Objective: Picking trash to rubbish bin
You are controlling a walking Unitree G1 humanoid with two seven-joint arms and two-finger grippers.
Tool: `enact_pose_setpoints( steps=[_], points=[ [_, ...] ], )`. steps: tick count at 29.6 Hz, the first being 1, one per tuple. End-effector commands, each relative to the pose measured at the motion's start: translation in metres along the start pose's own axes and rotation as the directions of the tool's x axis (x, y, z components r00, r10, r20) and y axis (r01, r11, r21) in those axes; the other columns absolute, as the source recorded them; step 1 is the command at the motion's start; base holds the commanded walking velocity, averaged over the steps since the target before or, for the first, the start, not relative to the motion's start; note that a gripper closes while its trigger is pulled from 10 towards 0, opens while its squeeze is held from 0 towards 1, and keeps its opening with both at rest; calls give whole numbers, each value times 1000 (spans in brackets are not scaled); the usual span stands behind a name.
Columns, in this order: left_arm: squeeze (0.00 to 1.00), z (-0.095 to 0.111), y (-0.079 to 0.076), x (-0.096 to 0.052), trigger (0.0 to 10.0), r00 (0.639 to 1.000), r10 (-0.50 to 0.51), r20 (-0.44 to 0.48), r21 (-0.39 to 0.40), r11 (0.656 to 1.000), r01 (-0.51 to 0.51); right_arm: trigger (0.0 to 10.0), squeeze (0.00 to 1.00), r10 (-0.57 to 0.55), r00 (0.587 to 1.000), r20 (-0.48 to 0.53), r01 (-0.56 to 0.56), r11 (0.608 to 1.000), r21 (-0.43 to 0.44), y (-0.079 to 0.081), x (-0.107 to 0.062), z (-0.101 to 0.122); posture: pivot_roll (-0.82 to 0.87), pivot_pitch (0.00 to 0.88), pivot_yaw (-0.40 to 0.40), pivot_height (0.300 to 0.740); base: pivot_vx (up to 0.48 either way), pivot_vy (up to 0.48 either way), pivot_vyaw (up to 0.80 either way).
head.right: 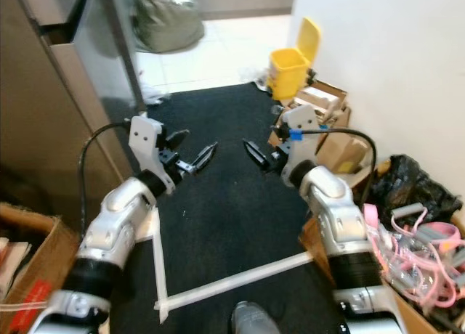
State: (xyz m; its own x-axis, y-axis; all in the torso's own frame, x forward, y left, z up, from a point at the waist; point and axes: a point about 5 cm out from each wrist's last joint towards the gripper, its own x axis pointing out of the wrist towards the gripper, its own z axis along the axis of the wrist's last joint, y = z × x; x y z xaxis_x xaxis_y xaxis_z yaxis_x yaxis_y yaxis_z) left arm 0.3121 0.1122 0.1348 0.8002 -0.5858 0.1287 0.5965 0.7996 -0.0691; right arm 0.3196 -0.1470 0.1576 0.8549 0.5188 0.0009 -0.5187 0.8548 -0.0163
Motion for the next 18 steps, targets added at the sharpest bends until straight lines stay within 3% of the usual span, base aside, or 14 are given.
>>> enact_pose_setpoints(
  steps=[1, 18],
  points=[
    [0, -4, -1, -1, 10000, 1000, -5, -11, -6, 1000, 5, 10000, 0, 1, 1000, 1, -1, 1000, 14, 1, 0, -3, -60, 0, -47, 740, 0, 0, -781],
    [0, -5, -1, 0, 10000, 1000, -8, -11, -4, 1000, 8, 10000, 0, 1, 1000, -1, -1, 1000, 17, 1, 0, -4, -61, 0, -48, 740, 0, 0, -781]
  ],
)
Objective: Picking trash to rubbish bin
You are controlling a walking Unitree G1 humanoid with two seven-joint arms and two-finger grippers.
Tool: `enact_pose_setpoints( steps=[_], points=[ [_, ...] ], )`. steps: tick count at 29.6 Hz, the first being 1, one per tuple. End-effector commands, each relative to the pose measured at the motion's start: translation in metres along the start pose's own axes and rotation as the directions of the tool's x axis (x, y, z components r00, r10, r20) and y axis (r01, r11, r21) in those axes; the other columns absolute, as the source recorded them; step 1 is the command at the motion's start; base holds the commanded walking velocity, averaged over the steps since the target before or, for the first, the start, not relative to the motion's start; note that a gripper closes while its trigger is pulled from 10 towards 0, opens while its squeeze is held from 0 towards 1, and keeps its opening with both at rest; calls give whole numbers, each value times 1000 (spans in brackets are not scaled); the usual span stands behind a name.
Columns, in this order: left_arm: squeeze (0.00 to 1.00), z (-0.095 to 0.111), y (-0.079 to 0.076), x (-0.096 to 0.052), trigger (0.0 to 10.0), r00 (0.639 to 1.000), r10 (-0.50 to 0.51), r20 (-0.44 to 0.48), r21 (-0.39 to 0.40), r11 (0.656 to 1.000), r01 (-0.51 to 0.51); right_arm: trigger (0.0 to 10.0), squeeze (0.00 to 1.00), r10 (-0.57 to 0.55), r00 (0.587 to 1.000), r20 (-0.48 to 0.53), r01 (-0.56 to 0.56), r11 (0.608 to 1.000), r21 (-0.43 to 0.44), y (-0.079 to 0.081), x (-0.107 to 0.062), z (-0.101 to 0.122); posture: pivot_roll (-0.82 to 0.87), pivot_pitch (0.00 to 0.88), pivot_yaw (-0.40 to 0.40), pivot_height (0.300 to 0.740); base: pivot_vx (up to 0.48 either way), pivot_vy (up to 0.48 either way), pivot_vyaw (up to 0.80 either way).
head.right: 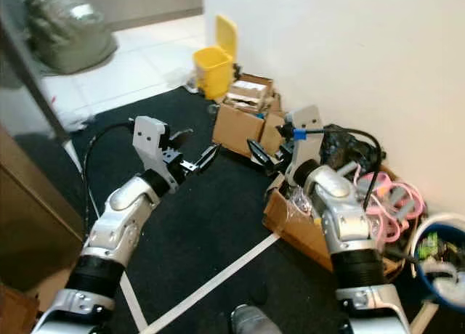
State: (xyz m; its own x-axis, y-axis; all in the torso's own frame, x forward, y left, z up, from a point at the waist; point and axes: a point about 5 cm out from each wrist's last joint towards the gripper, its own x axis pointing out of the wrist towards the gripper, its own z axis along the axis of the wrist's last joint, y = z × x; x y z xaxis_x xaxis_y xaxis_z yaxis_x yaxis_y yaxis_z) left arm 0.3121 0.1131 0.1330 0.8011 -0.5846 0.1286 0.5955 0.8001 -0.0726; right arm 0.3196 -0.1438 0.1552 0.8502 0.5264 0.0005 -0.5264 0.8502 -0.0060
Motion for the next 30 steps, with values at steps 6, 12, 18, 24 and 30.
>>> enact_pose_setpoints(
  steps=[6, 12, 18, 24, 30],
  points=[
    [0, -3, -2, 0, 10000, 1000, -8, -9, -1, 1000, 8, 10000, 0, -7, 1000, 1, 7, 1000, 6, -2, -1, -1, -63, 0, -45, 740, 0, 0, -782],
    [0, -2, 1, -1, 10000, 999, 34, -10, 31, 999, -34, 10000, 0, -23, 1000, 8, 23, 1000, -6, -3, -2, 0, -63, 0, -45, 740, 0, 0, -781],
    [0, -4, -6, -24, 10000, 990, 143, 3, 11, 990, -143, 10000, 0, -45, 998, 31, 44, 998, 42, -5, -27, 1, -47, 0, -50, 740, 0, 0, -772],
    [0, -12, -7, -47, 10000, 974, 227, 5, -112, 968, -225, 10000, 0, -66, 996, 53, 61, 995, 85, -7, -49, 4, -49, 0, -40, 740, 0, 0, -769],
    [0, -14, -4, -34, 10000, 989, 146, 4, -119, 982, -144, 10000, 0, 70, 995, 75, -78, 990, 115, 9, -30, 2, -53, 0, -23, 740, 0, 0, -769]
  ],
)
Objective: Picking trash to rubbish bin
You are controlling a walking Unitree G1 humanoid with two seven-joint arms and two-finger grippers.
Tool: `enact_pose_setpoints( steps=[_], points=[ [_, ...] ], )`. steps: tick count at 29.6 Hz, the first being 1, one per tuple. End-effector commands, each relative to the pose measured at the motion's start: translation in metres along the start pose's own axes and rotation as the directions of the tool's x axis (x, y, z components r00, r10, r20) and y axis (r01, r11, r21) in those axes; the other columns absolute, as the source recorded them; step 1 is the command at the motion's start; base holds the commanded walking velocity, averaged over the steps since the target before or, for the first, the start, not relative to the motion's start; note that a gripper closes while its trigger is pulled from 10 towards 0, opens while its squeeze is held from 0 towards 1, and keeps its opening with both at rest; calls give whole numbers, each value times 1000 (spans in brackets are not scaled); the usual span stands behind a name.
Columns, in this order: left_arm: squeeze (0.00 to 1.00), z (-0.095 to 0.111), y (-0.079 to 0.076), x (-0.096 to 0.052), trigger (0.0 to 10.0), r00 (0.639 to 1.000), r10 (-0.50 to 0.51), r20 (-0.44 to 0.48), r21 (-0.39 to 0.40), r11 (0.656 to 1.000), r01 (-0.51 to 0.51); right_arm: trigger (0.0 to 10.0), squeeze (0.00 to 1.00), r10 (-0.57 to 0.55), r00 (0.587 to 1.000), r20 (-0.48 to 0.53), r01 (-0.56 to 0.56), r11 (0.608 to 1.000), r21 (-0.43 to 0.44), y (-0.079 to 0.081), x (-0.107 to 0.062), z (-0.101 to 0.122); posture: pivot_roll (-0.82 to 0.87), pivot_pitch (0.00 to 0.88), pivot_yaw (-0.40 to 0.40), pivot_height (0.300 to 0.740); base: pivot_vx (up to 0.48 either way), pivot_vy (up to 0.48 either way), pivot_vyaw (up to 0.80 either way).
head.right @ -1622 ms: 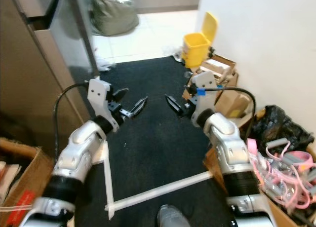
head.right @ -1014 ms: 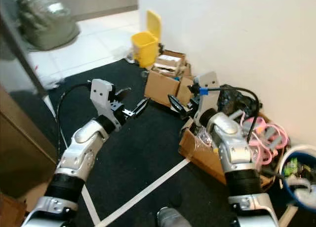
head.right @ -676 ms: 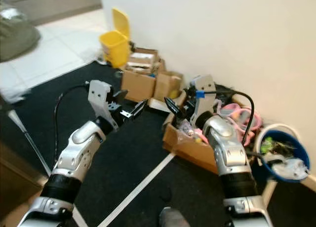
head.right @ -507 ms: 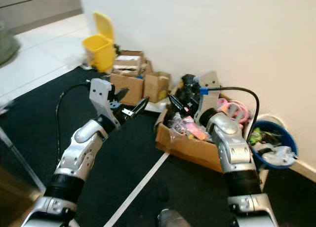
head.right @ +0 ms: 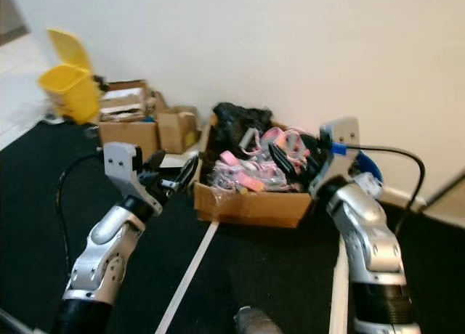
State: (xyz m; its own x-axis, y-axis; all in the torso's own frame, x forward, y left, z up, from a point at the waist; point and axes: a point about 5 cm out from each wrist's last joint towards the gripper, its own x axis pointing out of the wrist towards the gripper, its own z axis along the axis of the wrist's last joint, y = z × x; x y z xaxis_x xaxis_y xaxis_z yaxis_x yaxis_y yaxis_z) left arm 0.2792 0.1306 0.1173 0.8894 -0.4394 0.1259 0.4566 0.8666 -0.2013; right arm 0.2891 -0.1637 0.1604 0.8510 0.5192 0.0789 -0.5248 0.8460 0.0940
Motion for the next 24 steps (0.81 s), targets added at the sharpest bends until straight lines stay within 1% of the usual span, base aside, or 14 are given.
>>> enact_pose_setpoints(
  steps=[1, 3, 5, 12, 16, 17, 19, 20, 21, 22, 24],
  points=[
    [0, -2, 0, 4, 10000, 1000, -23, -11, -9, 1000, 23, 10000, 0, 76, 997, -11, -76, 997, 22, 10, 6, -5, -53, 0, -23, 740, 0, 0, -769],
    [0, -3, 2, 5, 10000, 1000, -16, -14, -21, 1000, 16, 10000, 0, 133, 991, -16, -131, 987, 89, 23, 7, -12, -47, 0, -24, 740, 0, 0, -778],
    [0, -3, 2, 2, 10000, 1000, 3, -16, -38, 999, -3, 10000, 0, 130, 991, -19, -128, 988, 90, 20, 4, -11, -48, 0, -25, 740, 0, 0, -784],
    [0, -5, 3, 1, 10000, 1000, -3, -22, -52, 999, 2, 10000, 0, 99, 995, -32, -96, 991, 96, 15, 2, -12, -59, 0, -22, 740, 0, 0, -781],
    [0, -7, 4, 1, 10000, 999, 20, -29, -48, 999, -21, 10000, 0, -1, 997, -72, 7, 997, 74, 3, 2, -20, -60, 0, -27, 740, 0, 0, -756],
    [0, -7, 4, 1, 10000, 999, 20, -29, -48, 999, -21, 10000, 0, -1, 997, -72, 7, 997, 74, 3, 2, -20, -60, 0, -27, 740, 0, 0, -731],
    [0, -9, 4, 1, 10000, 999, 39, -38, -56, 998, -41, 10000, 0, -52, 995, -82, 57, 997, 59, -2, 2, -21, -64, 0, -27, 740, 0, 0, -722],
    [0, -9, 4, 1, 10000, 999, 39, -38, -56, 998, -41, 10000, 0, -52, 995, -82, 57, 997, 59, -2, 2, -21, -64, 0, -27, 740, 0, 0, -712],
    [0, -9, 5, 1, 10000, 998, 49, -43, -55, 997, -51, 10000, 0, -88, 992, -91, 92, 995, 47, -6, 2, -22, -66, 0, -29, 740, 0, 0, -706],
    [0, -9, 5, 1, 10000, 998, 49, -43, -55, 997, -51, 10000, 0, -88, 992, -91, 92, 995, 47, -6, 2, -22, -66, 0, -29, 740, 0, 0, -706],
    [0, -9, 5, 0, 10000, 997, 59, -46, -56, 997, -62, 10000, 0, -141, 985, -99, 143, 990, 12, -10, 1, -23, -71, 0, -30, 740, 0, 0, -694]
  ],
)
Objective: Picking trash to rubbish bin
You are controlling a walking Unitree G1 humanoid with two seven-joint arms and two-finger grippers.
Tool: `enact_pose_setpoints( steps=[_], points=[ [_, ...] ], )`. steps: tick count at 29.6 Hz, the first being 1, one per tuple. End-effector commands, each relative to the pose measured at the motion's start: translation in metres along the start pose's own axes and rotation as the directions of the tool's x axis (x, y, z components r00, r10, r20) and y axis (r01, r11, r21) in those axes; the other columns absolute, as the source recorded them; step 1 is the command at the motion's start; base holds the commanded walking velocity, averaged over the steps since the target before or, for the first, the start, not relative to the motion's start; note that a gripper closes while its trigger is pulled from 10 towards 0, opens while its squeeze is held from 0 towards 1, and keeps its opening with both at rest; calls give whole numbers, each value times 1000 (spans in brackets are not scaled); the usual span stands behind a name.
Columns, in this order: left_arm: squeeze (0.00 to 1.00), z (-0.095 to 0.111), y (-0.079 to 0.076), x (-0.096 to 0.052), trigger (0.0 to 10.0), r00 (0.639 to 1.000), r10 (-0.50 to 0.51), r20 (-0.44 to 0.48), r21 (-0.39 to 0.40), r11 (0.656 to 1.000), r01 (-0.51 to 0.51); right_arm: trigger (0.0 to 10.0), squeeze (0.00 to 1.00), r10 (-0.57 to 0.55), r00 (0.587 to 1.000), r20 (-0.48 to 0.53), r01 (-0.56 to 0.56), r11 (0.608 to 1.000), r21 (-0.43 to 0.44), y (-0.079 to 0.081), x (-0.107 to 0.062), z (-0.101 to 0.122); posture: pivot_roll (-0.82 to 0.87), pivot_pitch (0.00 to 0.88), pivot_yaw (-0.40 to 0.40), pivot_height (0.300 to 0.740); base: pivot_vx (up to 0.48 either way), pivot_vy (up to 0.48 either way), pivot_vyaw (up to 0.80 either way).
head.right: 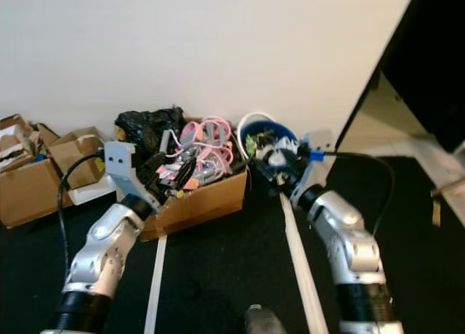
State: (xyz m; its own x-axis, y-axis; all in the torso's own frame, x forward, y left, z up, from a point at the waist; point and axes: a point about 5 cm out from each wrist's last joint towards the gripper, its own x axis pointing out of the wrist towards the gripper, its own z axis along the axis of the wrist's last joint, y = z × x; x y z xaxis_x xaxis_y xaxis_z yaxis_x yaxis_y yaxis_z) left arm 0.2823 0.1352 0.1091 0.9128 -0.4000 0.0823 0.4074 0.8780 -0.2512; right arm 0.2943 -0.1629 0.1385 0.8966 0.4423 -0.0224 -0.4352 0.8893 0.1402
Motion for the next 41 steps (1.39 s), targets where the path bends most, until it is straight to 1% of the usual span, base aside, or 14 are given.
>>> enact_pose_setpoints(
  steps=[1, 5, 14, 16, 23, 41],
  points=[
    [0, -3, -2, 0, 10000, 1000, 6, -12, -11, 1000, -7, 10000, 0, -43, 999, -6, 43, 999, -23, -6, -2, -1, -71, 0, -30, 740, 0, 0, -694],
    [0, -3, -2, 0, 10000, 1000, 7, -14, -14, 1000, -7, 10000, 0, -49, 999, -9, 48, 998, -30, -7, -1, -1, -71, 0, -31, 740, 0, 0, -694],
    [0, -2, -1, 1, 10000, 1000, -14, -1, -17, 1000, 14, 10000, 0, -40, 999, -11, 39, 999, -28, 0, 0, -2, -76, 0, -30, 740, 0, 0, -698],
    [0, -2, -1, 2, 10000, 1000, -9, 11, -33, 999, 10, 10000, 0, -32, 999, -7, 32, 999, -24, 1, 0, -1, -77, 0, -30, 740, 0, 0, -709],
    [0, -1, -1, 4, 10000, 1000, -12, 13, -46, 999, 12, 10000, 0, -29, 1000, -6, 29, 999, -24, -1, 0, 0, -76, 0, -30, 740, 0, 0, -719],
    [0, 4, -4, 7, 10000, 999, -33, 17, -44, 998, 33, 10000, 0, -30, 999, -11, 29, 999, -27, -2, 1, -2, -83, 0, -30, 740, 0, 0, -719]
  ],
)
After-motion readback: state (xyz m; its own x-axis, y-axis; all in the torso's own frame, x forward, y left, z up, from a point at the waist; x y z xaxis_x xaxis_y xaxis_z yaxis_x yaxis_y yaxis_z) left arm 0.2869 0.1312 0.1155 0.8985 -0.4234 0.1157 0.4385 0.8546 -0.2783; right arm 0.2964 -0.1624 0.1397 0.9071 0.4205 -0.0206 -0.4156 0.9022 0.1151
